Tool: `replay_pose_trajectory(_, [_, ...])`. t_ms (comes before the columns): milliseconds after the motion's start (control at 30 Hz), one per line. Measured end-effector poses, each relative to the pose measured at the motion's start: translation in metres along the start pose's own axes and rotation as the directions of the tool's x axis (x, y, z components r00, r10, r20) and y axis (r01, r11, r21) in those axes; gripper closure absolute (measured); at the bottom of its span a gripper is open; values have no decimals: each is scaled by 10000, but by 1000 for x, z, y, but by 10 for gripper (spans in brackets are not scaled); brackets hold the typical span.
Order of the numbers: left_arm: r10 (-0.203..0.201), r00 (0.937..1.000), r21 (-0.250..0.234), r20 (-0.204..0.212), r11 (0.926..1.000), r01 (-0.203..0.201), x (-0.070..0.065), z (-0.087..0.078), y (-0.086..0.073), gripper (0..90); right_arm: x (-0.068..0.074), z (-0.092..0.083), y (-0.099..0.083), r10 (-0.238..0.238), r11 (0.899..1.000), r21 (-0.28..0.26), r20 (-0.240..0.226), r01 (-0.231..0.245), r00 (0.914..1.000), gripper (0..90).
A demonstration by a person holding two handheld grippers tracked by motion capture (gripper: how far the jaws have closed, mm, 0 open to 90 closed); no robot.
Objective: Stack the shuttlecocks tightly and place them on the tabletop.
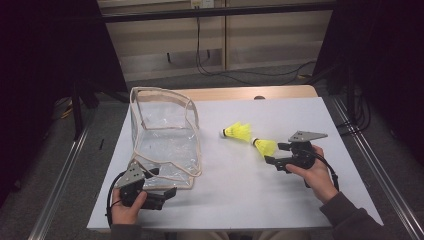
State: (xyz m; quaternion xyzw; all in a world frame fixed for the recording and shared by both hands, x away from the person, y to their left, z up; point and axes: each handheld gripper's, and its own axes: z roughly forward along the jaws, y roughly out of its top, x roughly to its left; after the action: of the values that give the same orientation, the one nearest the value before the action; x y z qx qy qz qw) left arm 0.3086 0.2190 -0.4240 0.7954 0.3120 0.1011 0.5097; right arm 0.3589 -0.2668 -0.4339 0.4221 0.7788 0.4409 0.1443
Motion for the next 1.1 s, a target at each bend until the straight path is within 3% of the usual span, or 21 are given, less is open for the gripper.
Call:
replay_pose_trajectory(367, [-24, 10000, -20, 32, 10000, 24, 0, 0, 0, 41, 6, 15, -1, -67, 9997, 241, -70, 68, 10000, 317])
replay_pose_trajectory(1100, [-25, 10000, -26, 64, 10000, 25, 1, 0, 0, 42, 7, 41, 5, -23, 9994, 347, 692, -1, 9976, 577])
